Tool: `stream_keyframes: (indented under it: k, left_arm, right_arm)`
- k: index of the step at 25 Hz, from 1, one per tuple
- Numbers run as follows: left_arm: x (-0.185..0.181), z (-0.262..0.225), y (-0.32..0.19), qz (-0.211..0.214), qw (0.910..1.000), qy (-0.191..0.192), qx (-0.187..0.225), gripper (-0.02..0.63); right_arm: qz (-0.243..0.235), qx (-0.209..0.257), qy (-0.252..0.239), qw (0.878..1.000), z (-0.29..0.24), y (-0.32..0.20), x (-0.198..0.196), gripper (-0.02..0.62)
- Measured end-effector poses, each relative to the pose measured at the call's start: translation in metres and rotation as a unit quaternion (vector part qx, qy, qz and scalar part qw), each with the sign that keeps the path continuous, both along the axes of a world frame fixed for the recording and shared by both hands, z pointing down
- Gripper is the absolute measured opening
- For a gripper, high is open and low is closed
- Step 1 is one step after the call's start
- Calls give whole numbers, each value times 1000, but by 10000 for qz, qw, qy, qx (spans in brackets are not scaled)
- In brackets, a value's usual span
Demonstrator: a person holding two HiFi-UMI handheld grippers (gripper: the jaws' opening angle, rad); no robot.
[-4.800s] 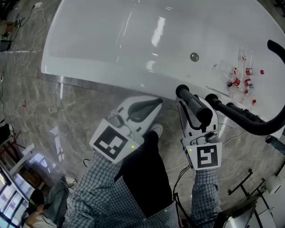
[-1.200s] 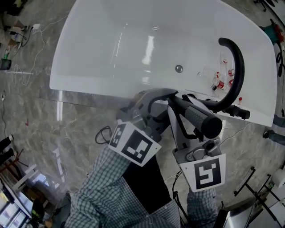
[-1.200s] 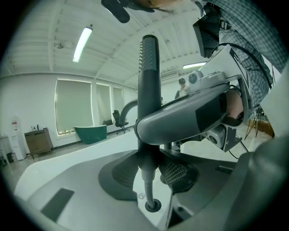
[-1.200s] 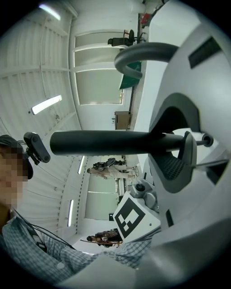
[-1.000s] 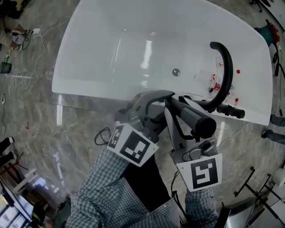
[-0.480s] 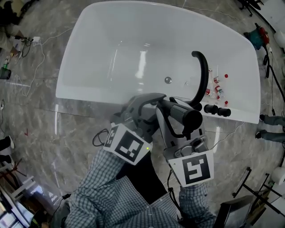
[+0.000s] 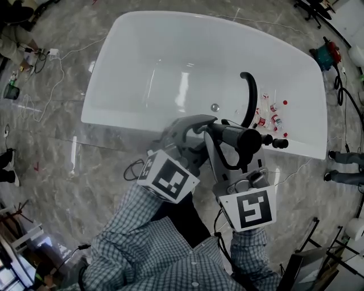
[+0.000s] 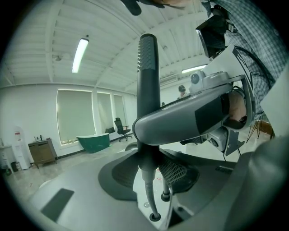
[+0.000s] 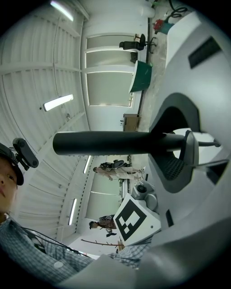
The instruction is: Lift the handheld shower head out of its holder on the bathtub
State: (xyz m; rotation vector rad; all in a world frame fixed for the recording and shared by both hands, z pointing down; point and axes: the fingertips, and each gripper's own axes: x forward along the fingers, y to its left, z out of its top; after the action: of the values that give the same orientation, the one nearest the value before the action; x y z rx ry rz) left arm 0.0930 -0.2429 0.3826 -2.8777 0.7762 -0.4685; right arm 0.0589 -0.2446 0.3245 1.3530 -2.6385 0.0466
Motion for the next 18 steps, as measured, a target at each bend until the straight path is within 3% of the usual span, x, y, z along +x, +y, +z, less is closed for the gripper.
stream_keyframes:
  k: [18]
  left_arm:
    - [-6, -79, 45, -70, 9999, 118, 90, 127]
  right_arm:
    - [-23, 411, -29, 9991, -82, 46, -7, 135]
